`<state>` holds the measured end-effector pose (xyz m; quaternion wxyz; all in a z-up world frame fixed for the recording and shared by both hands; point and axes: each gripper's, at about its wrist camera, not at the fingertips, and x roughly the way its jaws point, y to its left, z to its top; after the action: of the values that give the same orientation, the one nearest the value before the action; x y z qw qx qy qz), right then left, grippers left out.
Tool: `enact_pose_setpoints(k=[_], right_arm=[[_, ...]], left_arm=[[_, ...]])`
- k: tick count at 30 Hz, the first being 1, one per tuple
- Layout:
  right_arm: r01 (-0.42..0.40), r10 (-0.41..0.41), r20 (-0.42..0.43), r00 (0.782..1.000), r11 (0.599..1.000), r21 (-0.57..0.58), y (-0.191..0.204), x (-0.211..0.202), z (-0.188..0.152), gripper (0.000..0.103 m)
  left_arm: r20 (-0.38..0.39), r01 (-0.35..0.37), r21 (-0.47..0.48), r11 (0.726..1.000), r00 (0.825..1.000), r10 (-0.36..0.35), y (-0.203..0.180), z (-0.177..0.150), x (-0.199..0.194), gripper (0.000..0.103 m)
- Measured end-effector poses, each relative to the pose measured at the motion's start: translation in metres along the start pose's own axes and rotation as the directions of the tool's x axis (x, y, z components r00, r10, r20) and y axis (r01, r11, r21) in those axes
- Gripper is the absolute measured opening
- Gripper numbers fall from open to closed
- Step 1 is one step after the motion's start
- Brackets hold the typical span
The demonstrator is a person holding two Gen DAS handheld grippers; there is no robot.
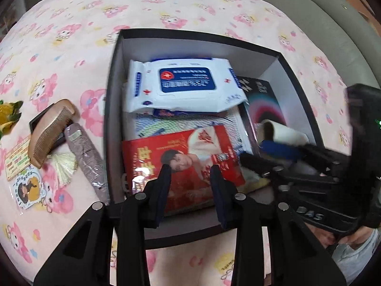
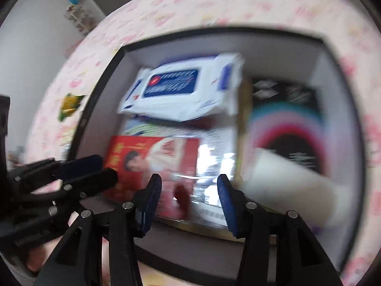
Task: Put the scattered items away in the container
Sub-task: 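Press the red card packet flat in the box with the left gripper, then withdraw the left tool and move it toward the sticker card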
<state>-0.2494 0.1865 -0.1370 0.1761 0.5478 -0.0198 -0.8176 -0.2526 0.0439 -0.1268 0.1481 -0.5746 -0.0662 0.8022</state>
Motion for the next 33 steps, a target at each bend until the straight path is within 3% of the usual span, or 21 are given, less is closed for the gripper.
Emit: enact_pose_setpoints(k=[5,10,21,33], right_arm=[[0.034,-0.030,0.109,0.994,0.999,-0.029,0.002,-0.039,-0.016,0.045],[0.042,-0.039,0.162,0.986,0.999,-0.015,-0.006,-0.075,-0.013,0.045],[0.009,-0.004,0.233,0.972,1.000,-0.022,0.036,-0.124,-0.055,0.045],[-0.023,0.026,0.299,0.954,1.000,-0.012,0.079,-0.168,-0.100,0.045]], left_arm=[[-0.012,0.046,0.030,0.998,0.999,-0.046,-0.012,-0.006,0.003,0.033],[0.089,0.095,0.050,0.994,0.991,-0.099,-0.022,-0.024,-0.032,0.033],[0.252,-0.019,0.101,0.995,0.968,-0.007,-0.047,-0.085,-0.115,0.035],[0.297,0.008,0.106,0.994,0.954,-0.039,-0.047,-0.143,-0.167,0.035]])
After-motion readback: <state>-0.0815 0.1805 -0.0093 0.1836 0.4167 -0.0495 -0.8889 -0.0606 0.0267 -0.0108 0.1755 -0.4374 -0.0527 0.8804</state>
